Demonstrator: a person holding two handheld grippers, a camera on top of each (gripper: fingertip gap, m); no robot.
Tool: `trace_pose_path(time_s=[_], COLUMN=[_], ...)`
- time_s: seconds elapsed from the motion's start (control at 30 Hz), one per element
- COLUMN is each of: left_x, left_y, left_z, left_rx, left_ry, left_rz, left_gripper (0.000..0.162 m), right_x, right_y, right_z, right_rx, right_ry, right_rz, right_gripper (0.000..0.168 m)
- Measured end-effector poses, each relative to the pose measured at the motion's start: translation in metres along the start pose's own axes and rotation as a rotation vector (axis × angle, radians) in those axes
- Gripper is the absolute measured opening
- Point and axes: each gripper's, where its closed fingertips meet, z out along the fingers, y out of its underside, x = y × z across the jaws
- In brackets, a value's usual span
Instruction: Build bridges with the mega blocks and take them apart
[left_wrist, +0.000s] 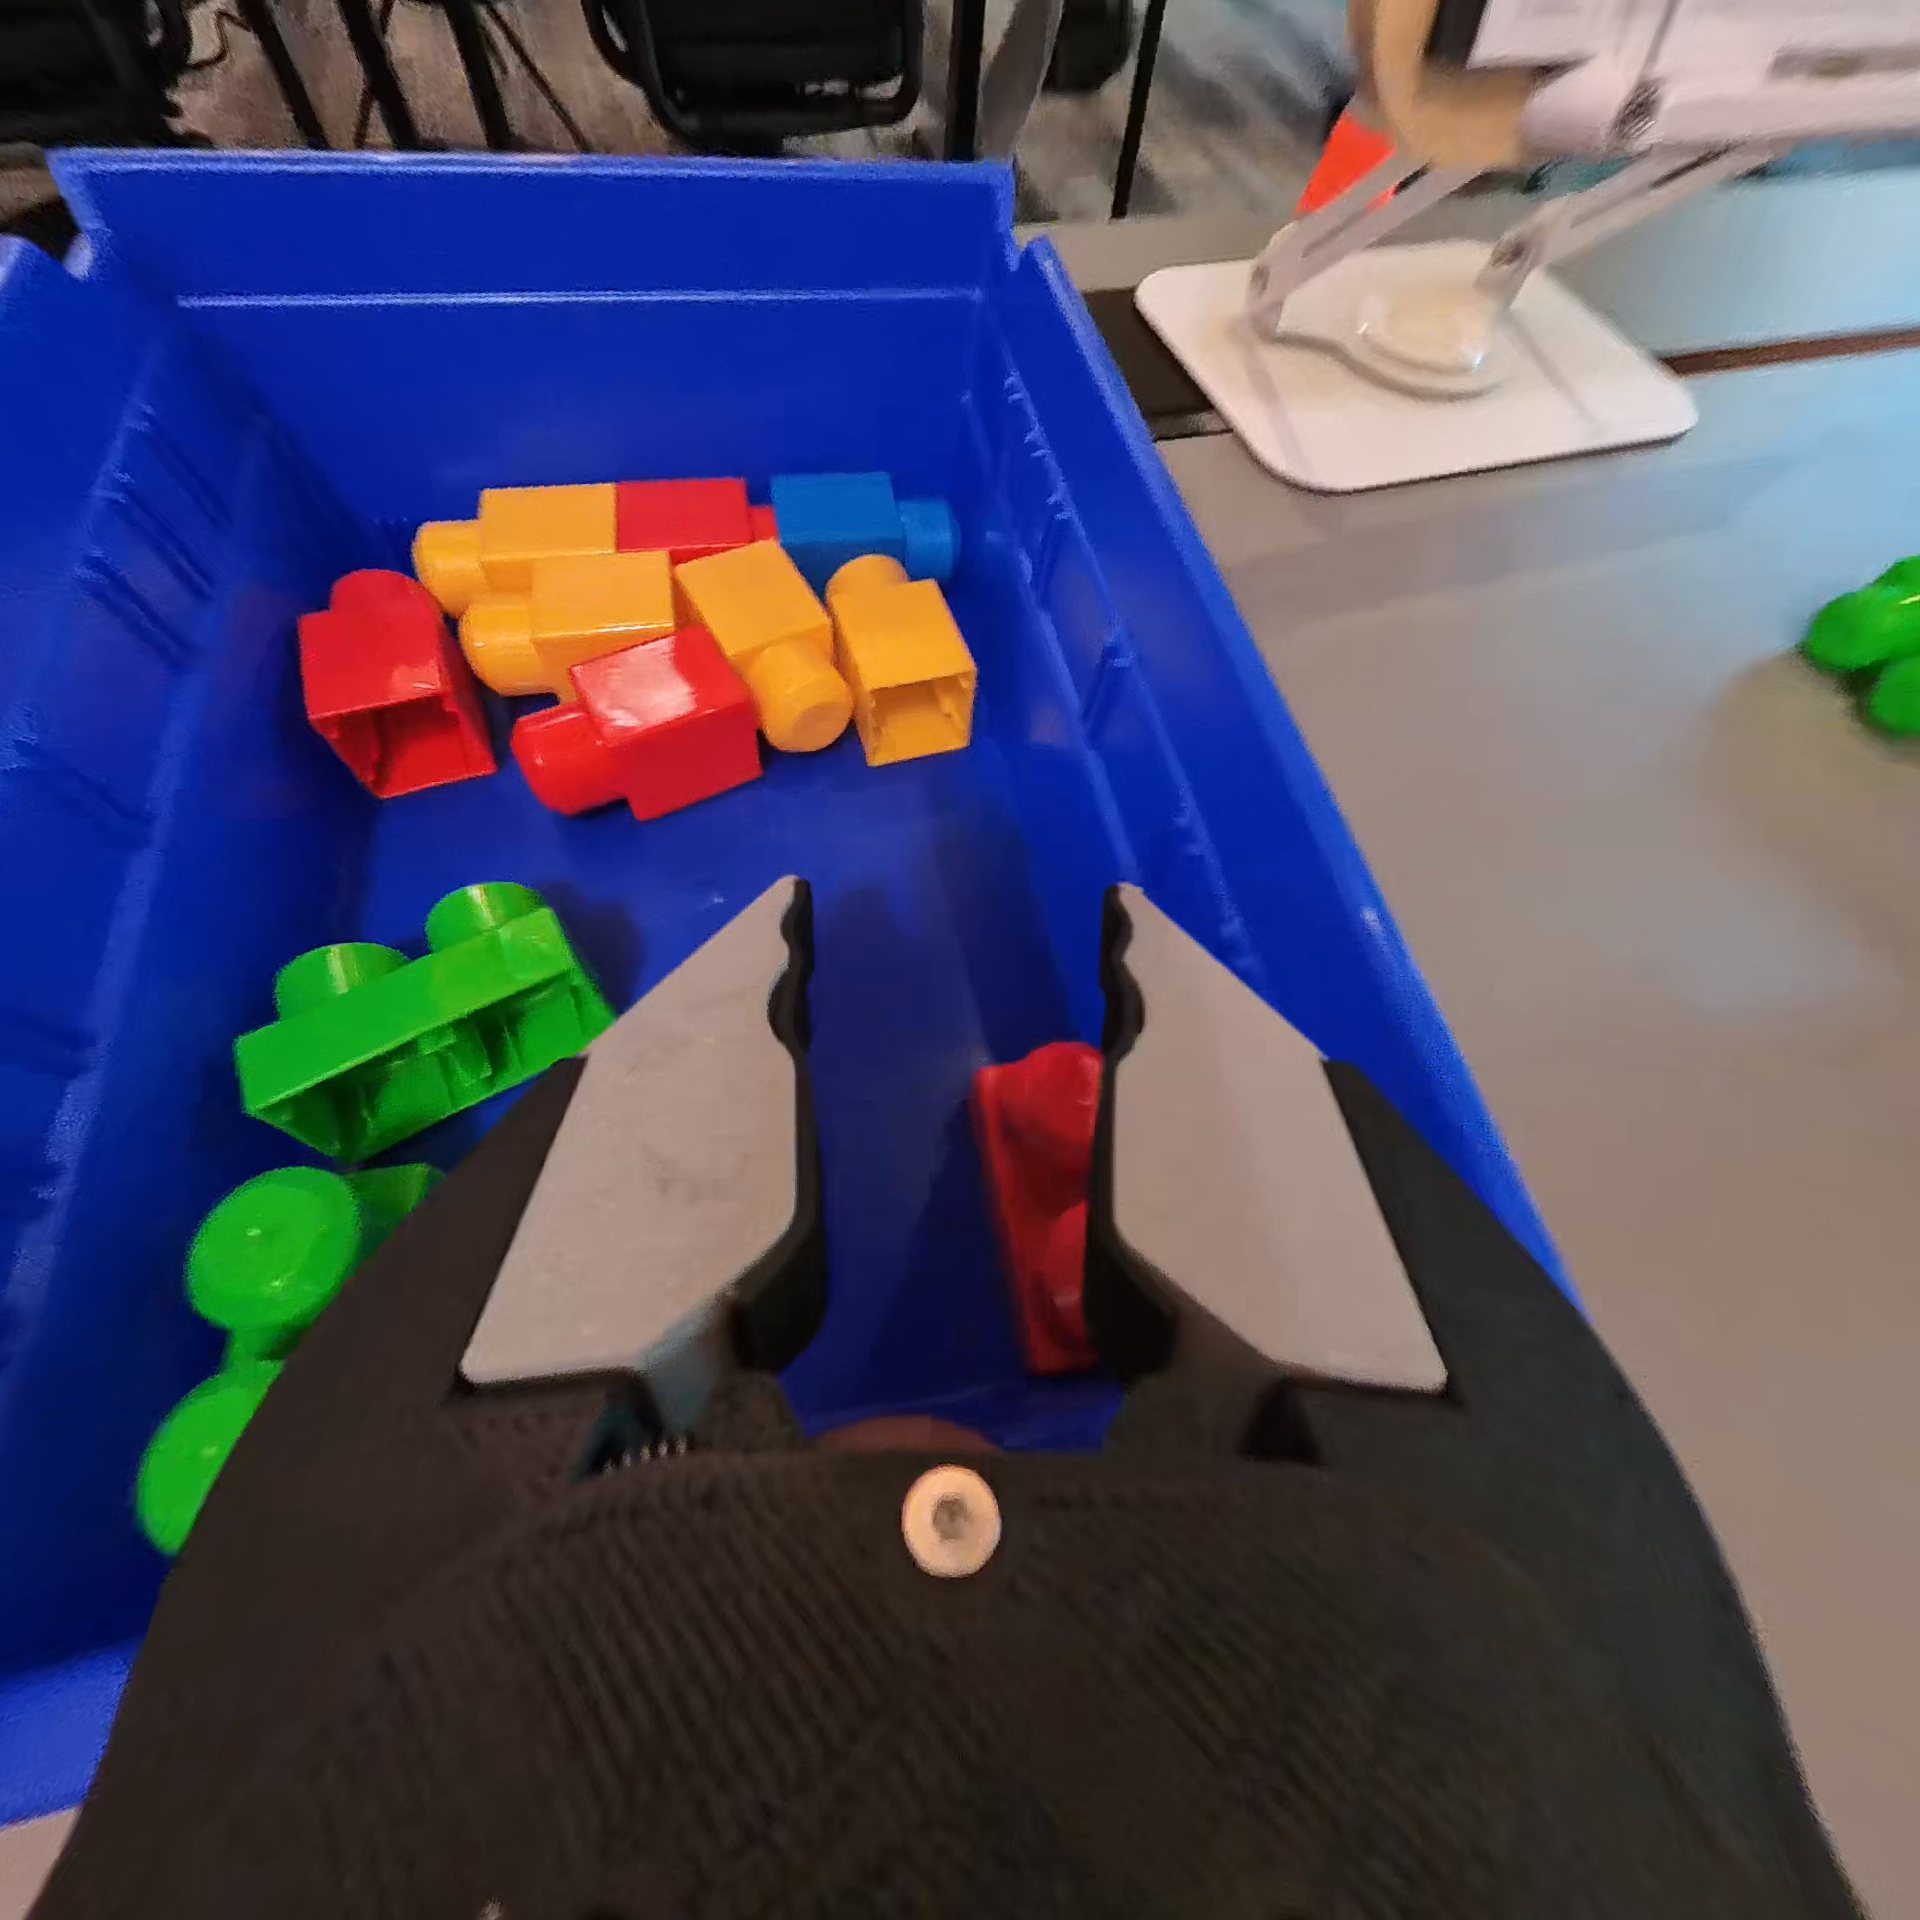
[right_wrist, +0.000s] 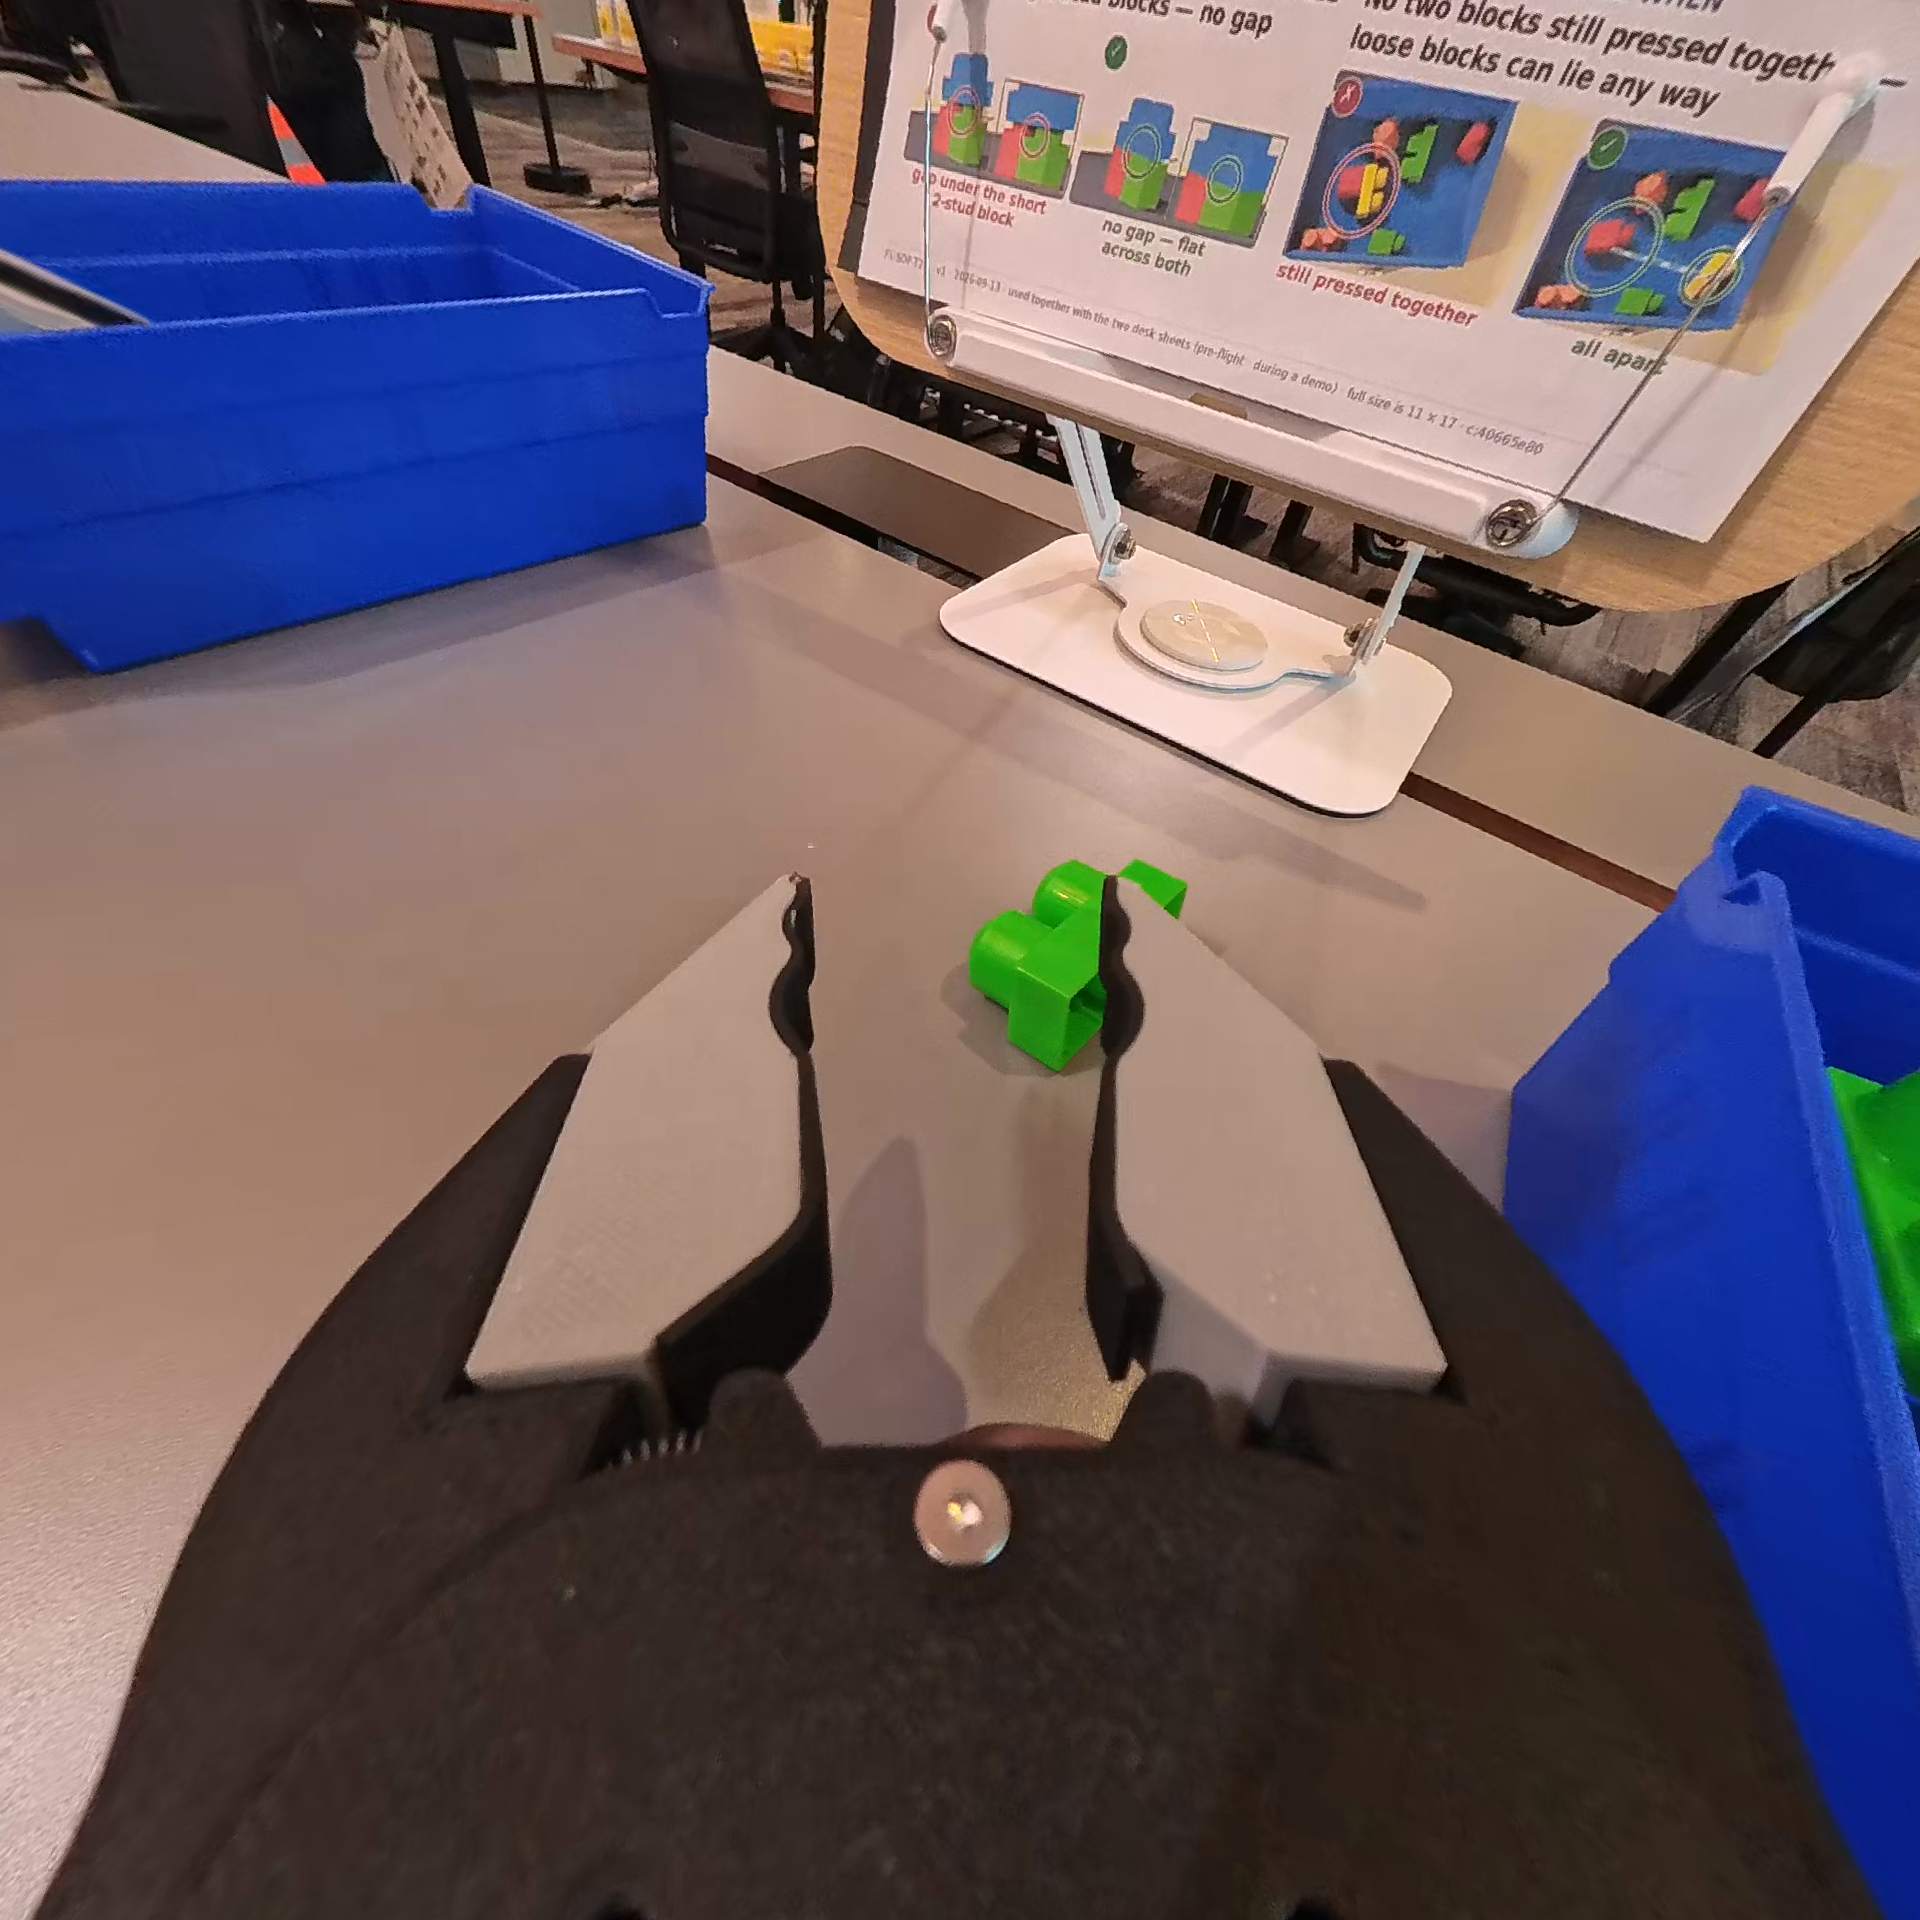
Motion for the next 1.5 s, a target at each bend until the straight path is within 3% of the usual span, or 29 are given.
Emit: trace_pose_path(time_s=[0.2,0.53,0.97,1.5], left_x=[-0.018,-0.028,-0.034,-0.023], left_y=[0.018,0.036,0.005,0.006], left_z=[0.014,0.009,-0.007,-0.005], left_rx=[-0.185,-0.257,0.043,0.039], left_ry=[-0.004,-0.145,-0.183,-0.077], left_rz=[-0.006,0.184,0.071,-0.026], left_gripper=[0.050,0.047,0.036,0.047], right_x=[0.002,0.001,0.004,0.007], right_y=[0.003,0.003,0.001,0.008], right_z=[0.002,0.004,-0.004,0.000], right_rx=[-0.007,-0.008,0.014,0.002], right_ry=[0.006,0.003,0.009,0.004], right_rz=[0.005,0.015,0.028,0.053], right_gripper=[0.052,0.053,0.052,0.052])
